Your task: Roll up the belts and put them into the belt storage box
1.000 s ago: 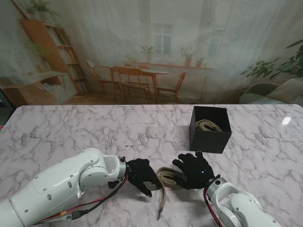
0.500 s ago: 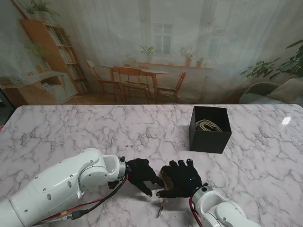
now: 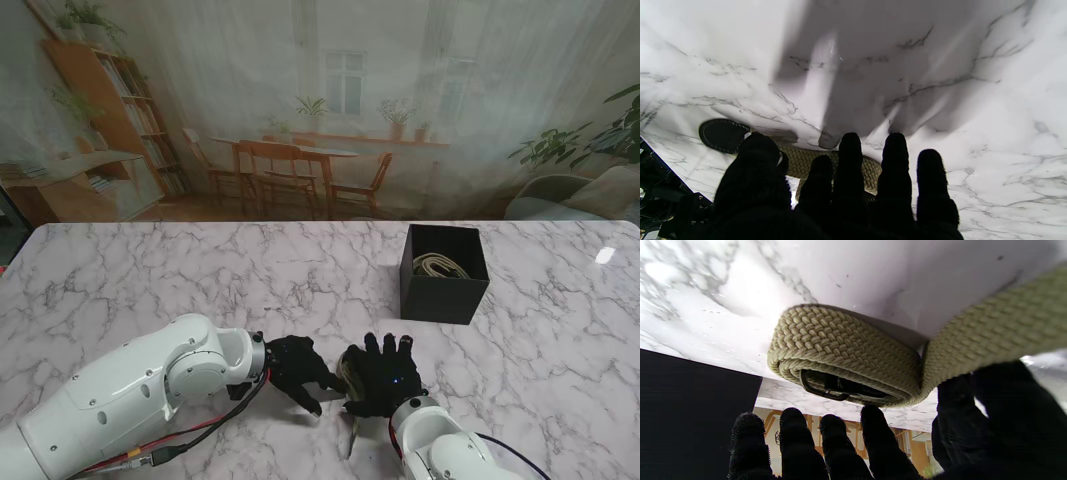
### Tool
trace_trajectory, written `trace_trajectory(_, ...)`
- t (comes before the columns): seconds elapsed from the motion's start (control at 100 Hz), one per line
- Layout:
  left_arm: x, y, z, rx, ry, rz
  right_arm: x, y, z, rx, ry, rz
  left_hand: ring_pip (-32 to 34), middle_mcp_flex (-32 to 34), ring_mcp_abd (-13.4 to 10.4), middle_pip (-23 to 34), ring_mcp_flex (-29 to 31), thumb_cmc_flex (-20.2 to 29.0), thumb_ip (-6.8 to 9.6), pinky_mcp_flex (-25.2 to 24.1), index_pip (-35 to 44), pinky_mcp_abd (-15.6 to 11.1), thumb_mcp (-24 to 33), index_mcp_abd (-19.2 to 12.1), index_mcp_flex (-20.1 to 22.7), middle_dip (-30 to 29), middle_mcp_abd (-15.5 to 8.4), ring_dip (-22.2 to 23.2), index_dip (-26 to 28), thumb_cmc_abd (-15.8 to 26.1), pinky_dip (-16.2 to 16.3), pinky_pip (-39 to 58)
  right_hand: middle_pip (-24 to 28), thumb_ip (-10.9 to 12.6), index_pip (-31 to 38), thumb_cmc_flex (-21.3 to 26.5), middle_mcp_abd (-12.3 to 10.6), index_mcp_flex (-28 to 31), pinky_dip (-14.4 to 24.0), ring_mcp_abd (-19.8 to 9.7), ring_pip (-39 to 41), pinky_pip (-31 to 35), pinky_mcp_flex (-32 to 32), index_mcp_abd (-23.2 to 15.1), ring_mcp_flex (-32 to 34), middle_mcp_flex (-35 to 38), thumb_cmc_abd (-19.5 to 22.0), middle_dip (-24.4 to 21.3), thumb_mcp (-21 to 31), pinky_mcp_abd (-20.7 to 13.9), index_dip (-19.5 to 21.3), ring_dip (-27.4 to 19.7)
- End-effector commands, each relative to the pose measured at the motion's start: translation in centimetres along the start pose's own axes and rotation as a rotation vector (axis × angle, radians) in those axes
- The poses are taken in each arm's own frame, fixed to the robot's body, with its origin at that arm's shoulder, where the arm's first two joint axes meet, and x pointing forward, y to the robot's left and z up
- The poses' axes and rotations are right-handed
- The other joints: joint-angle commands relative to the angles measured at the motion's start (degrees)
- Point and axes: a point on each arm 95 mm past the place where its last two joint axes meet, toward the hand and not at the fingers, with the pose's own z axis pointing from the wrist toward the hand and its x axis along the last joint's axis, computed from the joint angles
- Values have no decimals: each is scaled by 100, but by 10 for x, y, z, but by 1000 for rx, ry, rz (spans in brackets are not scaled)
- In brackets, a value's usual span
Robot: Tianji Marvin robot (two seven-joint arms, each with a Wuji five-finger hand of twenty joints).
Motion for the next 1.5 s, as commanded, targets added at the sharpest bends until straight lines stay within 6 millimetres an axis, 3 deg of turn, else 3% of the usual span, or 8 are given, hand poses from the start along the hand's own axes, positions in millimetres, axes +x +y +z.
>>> trace_trajectory(0.0, 0, 25, 1, -81, -7, -17, -2, -6, 0, 12, -8, -12, 166, 219, 48, -312, 167, -128, -17, -4, -99, 164, -139, 91, -131, -213, 496, 66, -61, 150, 132, 157, 106, 232, -136, 281, 85, -111, -100, 126, -171, -88, -21, 183, -82, -210, -431, 41, 1023, 262, 188, -69)
trace_trajectory(0.12, -1, 26, 0, -84, -12, -15, -5, -5, -1, 10, -11, -26, 162, 223, 47, -312, 163, -143, -19, -5, -69, 160, -145, 83, -99, -213, 496, 67, -64, 150, 131, 159, 270, 197, -153, 40, 60, -35, -84, 114, -102, 7, 75, 172, 34, -153, -692, 113, 2346, 266, 281, -32)
trace_trajectory(0.29, -1, 27, -2, -86, -16, -13, -16, -5, 0, 43, -17, -59, 162, 227, 47, -313, 164, -138, -18, -2, -32, 156, -142, 78, -61, -212, 504, 69, -59, 157, 128, 160, 486, -186, -176, -546, 63, 45, -19, -199, 15, 115, 200, 238, 194, -6, -535, 206, 900, 179, 294, 36)
trace_trajectory(0.46, -2, 29, -6, -89, -23, -12, -25, -7, 4, 36, -39, -78, 159, 230, 49, -315, 164, -140, -18, -4, -13, 166, -145, 64, -46, -212, 492, 69, -53, 160, 127, 161, 839, -197, -5, -434, -35, 228, 215, -574, 330, 403, 552, 270, 598, 174, -529, 375, -34, 36, 395, 240)
trace_trajectory(0.71, -3, 31, -11, -83, -35, -9, -38, -12, 11, 35, -84, -106, 155, 229, 47, -320, 161, -140, -17, -11, -3, 160, -144, 61, -38, -213, 507, 68, -48, 161, 121, 155, 1176, -212, 28, -594, 189, 489, 1215, -624, 829, 1964, 1692, 485, 1300, 274, -994, 513, 307, -653, 457, 674)
trace_trajectory(0.98, -4, 31, -13, -80, -43, -3, -39, -18, 14, 31, -95, -84, 152, 232, 45, -322, 163, -137, -17, -9, 14, 172, -140, 35, -5, -214, 500, 66, -39, 156, 117, 149, 2347, -89, 25, 252, 118, 769, 1736, -895, 2211, 3111, 2586, 519, 2154, 844, -1199, 1169, -98, -1161, 709, 1641)
trace_trajectory(1.19, -6, 32, -17, -70, -55, 4, -36, -15, 11, -45, -86, -108, 151, 235, 45, -320, 156, -130, -16, -14, 72, 168, -140, -30, 78, -214, 491, 66, -1, 165, 117, 146, 2230, -269, 147, -816, -169, 809, 2052, -826, 1997, 2887, 1743, 79, 1434, 728, -710, 1315, 267, -814, 870, 1591)
trace_trajectory(1.49, -8, 32, -19, -65, -62, 11, -33, -8, 2, -122, -48, -93, 166, 278, 45, -297, 171, -117, -16, -13, 442, 163, -136, -79, 646, -207, 487, 73, 247, 197, 124, 160, 2090, -268, 994, -835, -214, 917, 2118, -797, 1765, 2573, 1423, -76, 1183, 738, -590, 1118, 217, -648, 1095, 1446)
